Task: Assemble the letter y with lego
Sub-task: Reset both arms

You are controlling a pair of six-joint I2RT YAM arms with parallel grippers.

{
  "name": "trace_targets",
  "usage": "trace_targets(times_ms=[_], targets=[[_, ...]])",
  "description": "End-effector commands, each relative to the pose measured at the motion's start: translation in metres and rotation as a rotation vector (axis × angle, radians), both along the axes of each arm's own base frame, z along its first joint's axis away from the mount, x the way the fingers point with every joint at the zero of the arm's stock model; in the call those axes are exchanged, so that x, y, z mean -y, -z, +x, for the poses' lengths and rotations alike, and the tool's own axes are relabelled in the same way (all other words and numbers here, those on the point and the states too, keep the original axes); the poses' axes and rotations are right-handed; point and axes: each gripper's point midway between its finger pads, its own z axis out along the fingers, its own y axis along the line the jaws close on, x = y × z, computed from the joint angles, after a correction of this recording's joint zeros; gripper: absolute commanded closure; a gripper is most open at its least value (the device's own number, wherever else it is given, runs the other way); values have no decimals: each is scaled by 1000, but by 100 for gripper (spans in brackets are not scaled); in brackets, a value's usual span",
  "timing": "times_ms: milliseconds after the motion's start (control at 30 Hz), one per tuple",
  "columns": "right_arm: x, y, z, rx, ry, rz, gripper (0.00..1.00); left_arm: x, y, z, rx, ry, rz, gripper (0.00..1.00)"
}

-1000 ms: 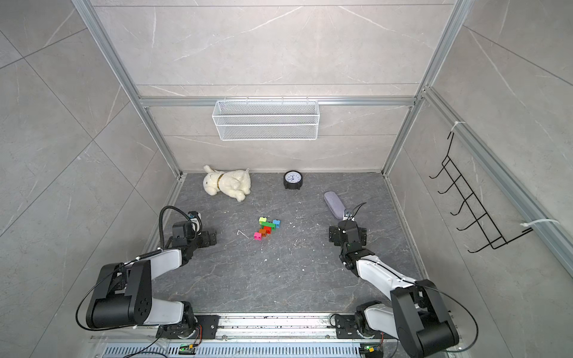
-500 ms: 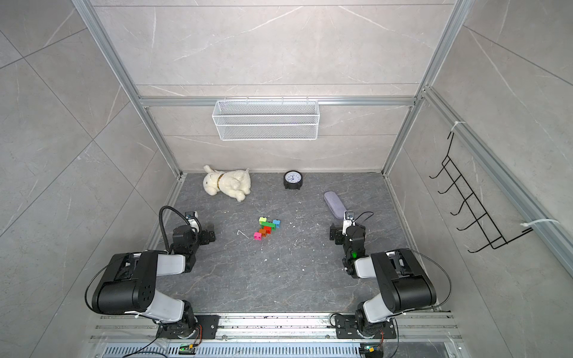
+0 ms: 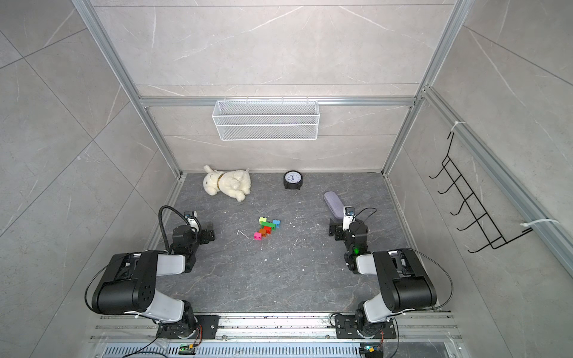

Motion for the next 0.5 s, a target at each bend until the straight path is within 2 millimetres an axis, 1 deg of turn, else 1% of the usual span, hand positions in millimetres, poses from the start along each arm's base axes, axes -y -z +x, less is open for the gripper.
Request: trace_targets(times_ms=[0, 467], targets=[[-3, -4, 2, 14, -18, -10, 1, -4, -21, 10, 77, -15, 6, 0], [-4, -3, 3, 6, -29, -10, 1, -4, -20, 10, 76, -14, 5, 0]])
